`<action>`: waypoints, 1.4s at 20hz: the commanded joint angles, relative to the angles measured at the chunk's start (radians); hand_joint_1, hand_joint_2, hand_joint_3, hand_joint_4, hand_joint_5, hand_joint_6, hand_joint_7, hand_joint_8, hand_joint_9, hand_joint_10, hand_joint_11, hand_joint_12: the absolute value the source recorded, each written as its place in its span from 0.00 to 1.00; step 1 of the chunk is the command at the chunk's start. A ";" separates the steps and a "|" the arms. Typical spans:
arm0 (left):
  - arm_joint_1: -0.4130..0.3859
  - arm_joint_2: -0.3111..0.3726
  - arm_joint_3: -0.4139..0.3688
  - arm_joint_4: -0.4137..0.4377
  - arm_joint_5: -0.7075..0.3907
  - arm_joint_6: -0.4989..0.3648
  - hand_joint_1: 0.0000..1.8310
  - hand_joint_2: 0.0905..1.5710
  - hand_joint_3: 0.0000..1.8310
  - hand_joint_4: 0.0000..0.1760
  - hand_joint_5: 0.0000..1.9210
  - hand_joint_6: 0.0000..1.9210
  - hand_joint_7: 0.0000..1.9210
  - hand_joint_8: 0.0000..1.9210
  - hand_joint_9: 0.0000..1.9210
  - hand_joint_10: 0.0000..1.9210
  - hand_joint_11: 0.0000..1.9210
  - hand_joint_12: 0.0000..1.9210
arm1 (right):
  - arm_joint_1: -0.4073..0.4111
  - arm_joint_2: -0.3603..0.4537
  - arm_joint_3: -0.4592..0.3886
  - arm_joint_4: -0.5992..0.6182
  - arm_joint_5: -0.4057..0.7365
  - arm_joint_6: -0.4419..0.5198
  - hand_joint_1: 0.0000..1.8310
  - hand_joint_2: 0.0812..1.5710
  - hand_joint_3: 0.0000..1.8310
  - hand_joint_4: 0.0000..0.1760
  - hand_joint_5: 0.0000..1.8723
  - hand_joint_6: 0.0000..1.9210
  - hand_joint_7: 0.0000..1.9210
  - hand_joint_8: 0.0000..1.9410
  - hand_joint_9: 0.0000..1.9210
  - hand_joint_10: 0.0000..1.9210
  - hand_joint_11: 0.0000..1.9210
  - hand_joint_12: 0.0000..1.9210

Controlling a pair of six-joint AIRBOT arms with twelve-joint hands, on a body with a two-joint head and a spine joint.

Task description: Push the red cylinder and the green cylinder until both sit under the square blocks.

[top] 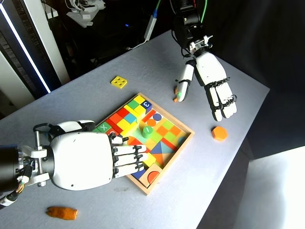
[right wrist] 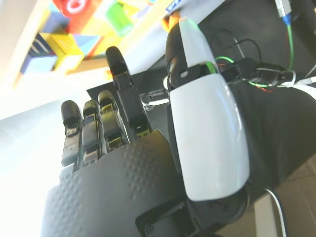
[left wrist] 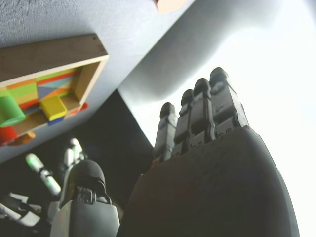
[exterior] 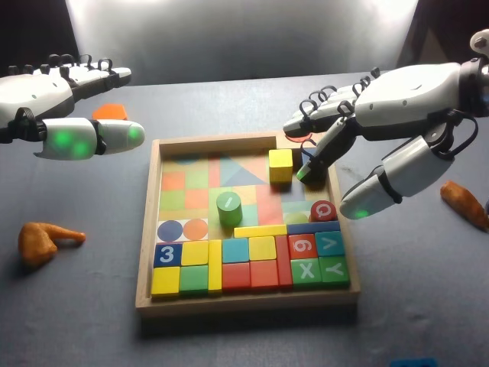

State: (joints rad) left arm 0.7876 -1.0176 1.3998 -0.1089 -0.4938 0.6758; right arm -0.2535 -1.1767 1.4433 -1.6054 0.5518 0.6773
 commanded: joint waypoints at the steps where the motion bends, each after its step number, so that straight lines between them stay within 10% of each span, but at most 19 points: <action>1: -0.008 0.005 0.005 -0.012 -0.116 -0.005 0.00 0.68 0.00 0.49 0.03 0.00 0.00 0.00 0.00 0.00 0.00 0.00 | 0.017 0.005 -0.004 0.065 0.020 -0.002 0.22 0.66 0.00 0.42 0.34 0.00 0.03 0.00 0.00 0.00 0.00 0.36; 7: -0.010 0.001 0.009 -0.015 -0.112 -0.004 0.00 0.67 0.00 0.63 0.03 0.00 0.00 0.00 0.00 0.00 0.01 0.00 | 0.010 -0.026 -0.003 0.078 0.023 -0.021 0.19 0.65 0.00 0.50 0.33 0.00 0.03 0.00 0.00 0.00 0.00 0.40; 9: -0.015 -0.005 0.013 -0.015 -0.105 -0.001 0.00 0.67 0.00 0.55 0.02 0.00 0.00 0.00 0.00 0.00 0.01 0.01 | 0.006 -0.044 -0.002 0.094 0.023 -0.047 0.18 0.65 0.00 0.52 0.31 0.01 0.02 0.01 0.00 0.00 0.00 0.24; 13: -0.018 -0.011 0.018 -0.015 -0.096 0.008 0.00 0.67 0.00 0.60 0.03 0.00 0.00 0.00 0.02 0.00 0.00 0.21 | -0.015 -0.105 0.036 0.130 0.034 -0.066 0.18 0.66 0.00 0.68 0.30 0.00 0.02 0.00 0.00 0.00 0.00 0.19; 18: -0.025 -0.025 0.030 -0.014 -0.081 0.010 0.00 0.66 0.00 0.76 0.03 0.00 0.00 0.00 0.00 0.00 0.00 0.12 | -0.028 -0.145 0.055 0.160 0.034 -0.100 0.14 0.66 0.00 0.98 0.29 0.00 0.01 0.00 0.00 0.00 0.00 0.12; 21: -0.026 -0.028 0.033 -0.014 -0.077 0.011 0.00 0.63 0.00 0.77 0.02 0.00 0.00 0.00 0.00 0.00 0.00 0.25 | -0.031 -0.166 0.068 0.167 0.033 -0.108 0.14 0.66 0.00 0.99 0.29 0.00 0.01 0.00 0.00 0.00 0.00 0.06; 25: -0.034 -0.028 0.035 -0.008 -0.071 0.013 0.00 0.67 0.00 0.78 0.02 0.00 0.00 0.00 0.00 0.00 0.00 0.01 | -0.031 -0.188 0.081 0.177 0.031 -0.128 0.18 0.66 0.00 0.95 0.30 0.00 0.00 0.00 0.00 0.00 0.00 0.07; 28: -0.042 -0.030 0.035 -0.002 -0.064 0.019 0.00 0.64 0.00 0.83 0.02 0.00 0.00 0.00 0.00 0.00 0.00 0.18 | -0.031 -0.199 0.092 0.192 0.025 -0.147 0.18 0.66 0.00 0.91 0.31 0.00 0.01 0.00 0.00 0.00 0.00 0.10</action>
State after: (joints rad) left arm 0.7612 -1.0454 1.4265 -0.1013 -0.4534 0.6930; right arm -0.2913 -1.3804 1.5341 -1.4769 0.5484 0.5243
